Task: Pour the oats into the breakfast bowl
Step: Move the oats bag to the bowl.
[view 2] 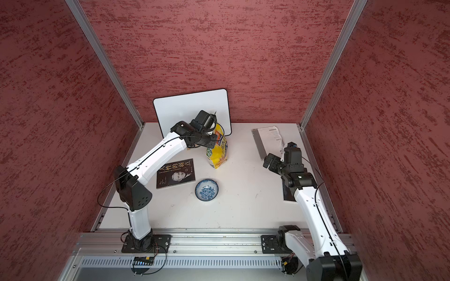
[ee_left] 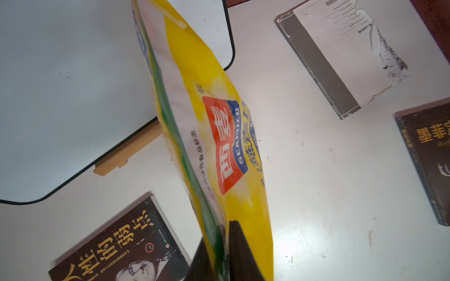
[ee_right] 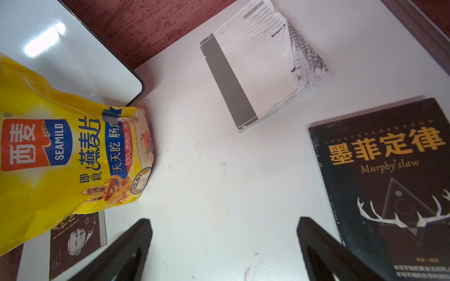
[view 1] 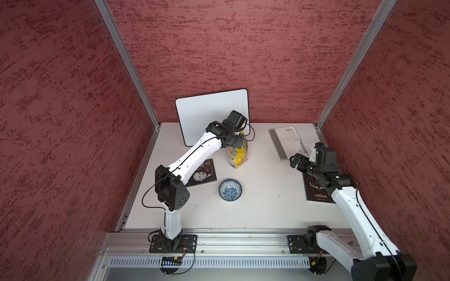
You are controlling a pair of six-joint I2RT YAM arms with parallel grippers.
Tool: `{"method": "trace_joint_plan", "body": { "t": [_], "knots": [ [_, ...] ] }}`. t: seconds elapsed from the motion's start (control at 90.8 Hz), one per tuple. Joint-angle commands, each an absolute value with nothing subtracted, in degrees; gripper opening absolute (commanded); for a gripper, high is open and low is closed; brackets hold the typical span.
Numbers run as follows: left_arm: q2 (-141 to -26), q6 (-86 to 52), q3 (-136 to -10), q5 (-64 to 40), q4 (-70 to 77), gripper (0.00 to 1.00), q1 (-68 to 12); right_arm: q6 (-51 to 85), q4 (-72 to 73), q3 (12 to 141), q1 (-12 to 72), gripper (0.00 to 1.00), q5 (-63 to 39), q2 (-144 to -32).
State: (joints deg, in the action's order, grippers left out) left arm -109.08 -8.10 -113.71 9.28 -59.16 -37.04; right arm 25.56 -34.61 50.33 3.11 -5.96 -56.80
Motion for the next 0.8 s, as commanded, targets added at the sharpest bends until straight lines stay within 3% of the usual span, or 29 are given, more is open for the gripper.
{"method": "trace_joint_plan", "body": {
  "t": [0.0,0.353,0.793],
  "knots": [
    [-108.78,-8.11,-115.13,9.75,-59.44,0.07,-37.51,26.13,-34.24,51.54,2.99,0.99,-6.86,-56.5],
    [-102.56,-11.76,-110.45,4.16,-47.41,0.0,-43.07,26.19,-34.57,53.12,3.05,0.99,-10.91,-58.73],
    [-98.11,-14.69,-102.88,8.98,-38.69,0.0,-51.02,26.67,-34.72,53.44,3.73,0.99,-12.19,-60.69]
  ]
}}
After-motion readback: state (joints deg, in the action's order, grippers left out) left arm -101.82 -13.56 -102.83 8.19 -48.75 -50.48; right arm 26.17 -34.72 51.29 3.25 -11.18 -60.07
